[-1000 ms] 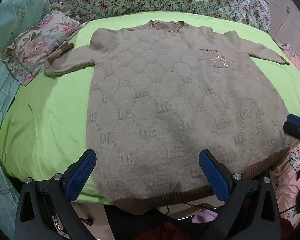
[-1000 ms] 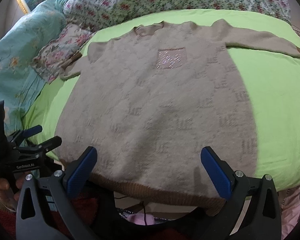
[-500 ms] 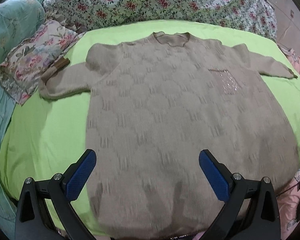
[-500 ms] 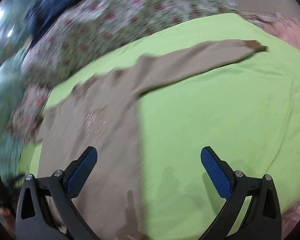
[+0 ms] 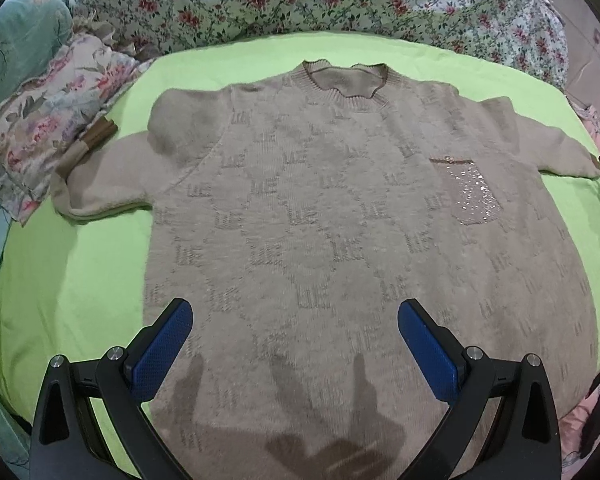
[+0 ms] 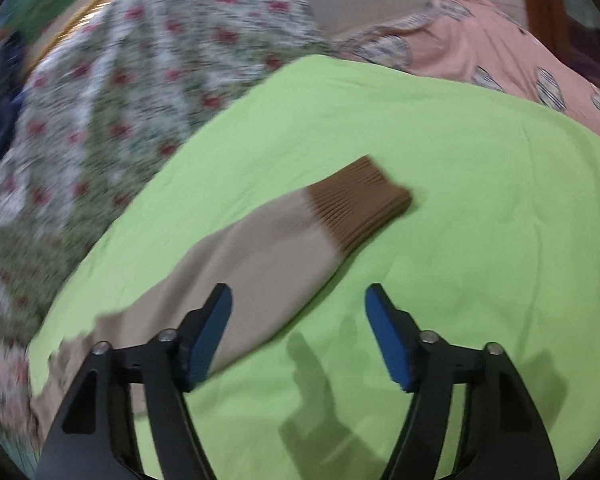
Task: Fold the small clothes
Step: 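Grasp the brown cuff of a sweater sleeve with the right gripper, then carry the sleeve cuff across the sweater body with the right gripper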
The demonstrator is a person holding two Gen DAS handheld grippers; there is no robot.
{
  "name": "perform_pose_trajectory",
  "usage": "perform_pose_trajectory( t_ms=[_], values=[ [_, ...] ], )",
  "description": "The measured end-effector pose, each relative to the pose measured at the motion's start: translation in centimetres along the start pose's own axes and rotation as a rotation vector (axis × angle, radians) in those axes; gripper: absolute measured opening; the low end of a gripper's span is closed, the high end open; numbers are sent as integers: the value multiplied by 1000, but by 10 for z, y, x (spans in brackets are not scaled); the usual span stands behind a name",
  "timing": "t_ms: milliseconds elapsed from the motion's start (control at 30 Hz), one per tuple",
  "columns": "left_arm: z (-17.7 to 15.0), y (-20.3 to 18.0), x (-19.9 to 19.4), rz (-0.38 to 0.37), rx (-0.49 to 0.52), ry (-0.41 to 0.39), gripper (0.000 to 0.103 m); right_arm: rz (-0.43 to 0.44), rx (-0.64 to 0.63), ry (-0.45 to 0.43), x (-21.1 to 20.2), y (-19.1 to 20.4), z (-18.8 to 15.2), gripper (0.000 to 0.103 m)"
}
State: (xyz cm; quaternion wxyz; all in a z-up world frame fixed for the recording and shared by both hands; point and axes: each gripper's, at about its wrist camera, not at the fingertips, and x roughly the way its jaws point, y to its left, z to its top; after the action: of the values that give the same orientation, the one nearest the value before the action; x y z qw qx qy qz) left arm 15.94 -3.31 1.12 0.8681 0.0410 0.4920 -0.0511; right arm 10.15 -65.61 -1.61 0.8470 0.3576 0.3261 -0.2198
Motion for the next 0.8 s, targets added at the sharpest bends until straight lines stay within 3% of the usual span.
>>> perform_pose_trajectory(
  t_ms=[33, 133, 200, 333, 467, 600, 800],
  values=[
    [1, 1, 3, -2, -5, 6, 103, -18, 16, 4, 12, -8, 7, 61],
    [3, 2, 8, -2, -13, 8, 103, -37, 56, -14, 29, -23, 17, 40],
    [4, 4, 10, -2, -15, 6, 103, -7, 58, -20, 27, -17, 18, 11],
    [3, 8, 17, -10, -27, 8, 103, 138, -75, -39, 11, 35, -4, 9],
    [0, 12, 22, -30, -42, 14, 103, 344, -225, -1, -2, 116, -67, 9],
    [-4, 21, 20, -40, -53, -4, 103, 556, -323, 144, -10, 207, -147, 9],
    [-5, 43, 13, -61, -86, -39, 103, 726, -425, 369, -3, 334, -245, 9]
  ],
)
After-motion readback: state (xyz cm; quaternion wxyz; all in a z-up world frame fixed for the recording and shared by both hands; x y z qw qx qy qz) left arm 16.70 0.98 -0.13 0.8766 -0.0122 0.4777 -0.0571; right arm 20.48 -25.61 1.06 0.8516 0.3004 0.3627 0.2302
